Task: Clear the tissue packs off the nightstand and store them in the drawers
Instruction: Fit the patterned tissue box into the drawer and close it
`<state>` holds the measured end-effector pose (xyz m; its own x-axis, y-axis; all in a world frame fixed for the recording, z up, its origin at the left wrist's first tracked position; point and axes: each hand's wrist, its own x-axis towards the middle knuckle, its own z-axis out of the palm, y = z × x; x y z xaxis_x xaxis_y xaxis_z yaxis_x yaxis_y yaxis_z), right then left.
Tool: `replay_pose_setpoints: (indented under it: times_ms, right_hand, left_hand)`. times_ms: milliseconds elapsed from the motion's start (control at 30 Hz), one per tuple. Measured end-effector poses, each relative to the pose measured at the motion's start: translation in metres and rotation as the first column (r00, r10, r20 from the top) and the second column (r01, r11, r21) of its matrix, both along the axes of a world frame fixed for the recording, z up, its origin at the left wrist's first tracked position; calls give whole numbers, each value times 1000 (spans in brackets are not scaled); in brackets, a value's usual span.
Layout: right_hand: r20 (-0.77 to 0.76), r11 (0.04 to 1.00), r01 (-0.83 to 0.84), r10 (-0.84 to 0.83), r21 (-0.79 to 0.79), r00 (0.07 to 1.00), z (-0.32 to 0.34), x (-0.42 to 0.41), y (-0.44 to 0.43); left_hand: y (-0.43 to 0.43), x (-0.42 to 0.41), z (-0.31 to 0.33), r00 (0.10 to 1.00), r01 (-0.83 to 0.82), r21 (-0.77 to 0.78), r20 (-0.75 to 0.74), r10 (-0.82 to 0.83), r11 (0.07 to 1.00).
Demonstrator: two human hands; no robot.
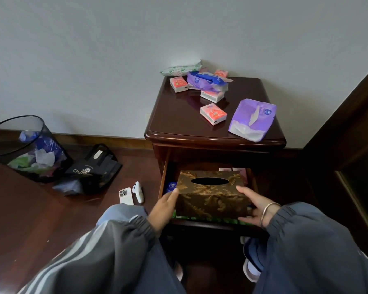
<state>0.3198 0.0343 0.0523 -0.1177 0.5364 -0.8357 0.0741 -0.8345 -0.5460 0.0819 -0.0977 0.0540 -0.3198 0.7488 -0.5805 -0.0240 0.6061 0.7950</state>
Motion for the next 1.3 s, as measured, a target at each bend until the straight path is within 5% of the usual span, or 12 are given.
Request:
replay_pose_setpoints:
  times_ms: [267, 533, 933, 1300]
  right_hand:
    - [97, 995, -76, 70, 65, 993, -15, -42, 21]
    - [364, 950, -198, 100, 242, 926, -35, -58, 19]
    - [379, 839, -270, 83, 472, 922, -35, -77, 18]
    - [294, 769, -403, 287, 497, 911, -46, -80, 24]
  left_hand:
    - [37, 3, -10, 986, -142, 19, -85, 143, 990]
    - [44, -2, -32, 979, -126, 35, -156, 130, 991]
    - [63, -27, -44, 982, -155, 12, -104, 155, 988]
    - [73, -41, -58, 975, -196, 93, -90, 205, 976]
